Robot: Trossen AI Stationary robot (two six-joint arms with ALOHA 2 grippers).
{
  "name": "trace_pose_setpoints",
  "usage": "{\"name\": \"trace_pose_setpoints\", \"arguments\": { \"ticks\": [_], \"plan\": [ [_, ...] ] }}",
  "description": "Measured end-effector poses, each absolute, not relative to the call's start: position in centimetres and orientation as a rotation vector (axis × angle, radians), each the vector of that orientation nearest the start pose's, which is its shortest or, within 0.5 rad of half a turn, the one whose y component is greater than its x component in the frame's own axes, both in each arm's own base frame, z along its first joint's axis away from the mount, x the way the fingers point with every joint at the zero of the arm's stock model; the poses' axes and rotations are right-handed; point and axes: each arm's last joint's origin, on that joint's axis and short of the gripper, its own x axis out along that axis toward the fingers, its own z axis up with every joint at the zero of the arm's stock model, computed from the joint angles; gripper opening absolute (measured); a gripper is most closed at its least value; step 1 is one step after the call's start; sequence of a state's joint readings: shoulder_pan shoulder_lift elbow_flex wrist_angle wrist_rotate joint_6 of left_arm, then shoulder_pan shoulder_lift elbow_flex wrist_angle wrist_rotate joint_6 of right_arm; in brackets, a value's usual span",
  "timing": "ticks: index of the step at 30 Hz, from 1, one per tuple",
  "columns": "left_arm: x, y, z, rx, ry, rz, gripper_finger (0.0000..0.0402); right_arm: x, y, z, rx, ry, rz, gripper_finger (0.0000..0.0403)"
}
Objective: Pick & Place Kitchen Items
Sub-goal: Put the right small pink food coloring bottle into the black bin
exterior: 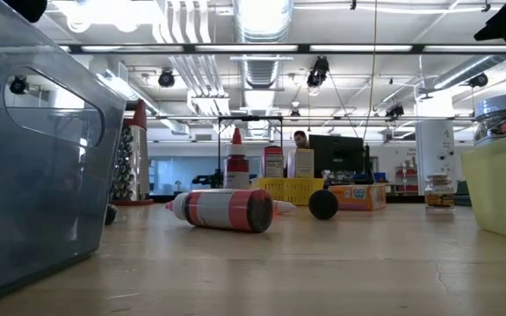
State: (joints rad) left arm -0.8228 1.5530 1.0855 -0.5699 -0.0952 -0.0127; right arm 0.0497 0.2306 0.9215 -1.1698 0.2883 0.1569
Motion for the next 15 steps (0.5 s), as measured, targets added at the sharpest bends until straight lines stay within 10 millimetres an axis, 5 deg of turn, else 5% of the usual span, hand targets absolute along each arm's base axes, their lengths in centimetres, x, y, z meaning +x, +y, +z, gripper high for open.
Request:
{"name": "trace_pose_setpoints", "arguments": {
  "ticks": [15],
  "plan": [
    [21.9,-23.8,19.9,0.460,1.029,-0.634,0.0085,-0.1,-0.8,32.2,0.073,0.454,-0.271,0.0140]
  ]
}}
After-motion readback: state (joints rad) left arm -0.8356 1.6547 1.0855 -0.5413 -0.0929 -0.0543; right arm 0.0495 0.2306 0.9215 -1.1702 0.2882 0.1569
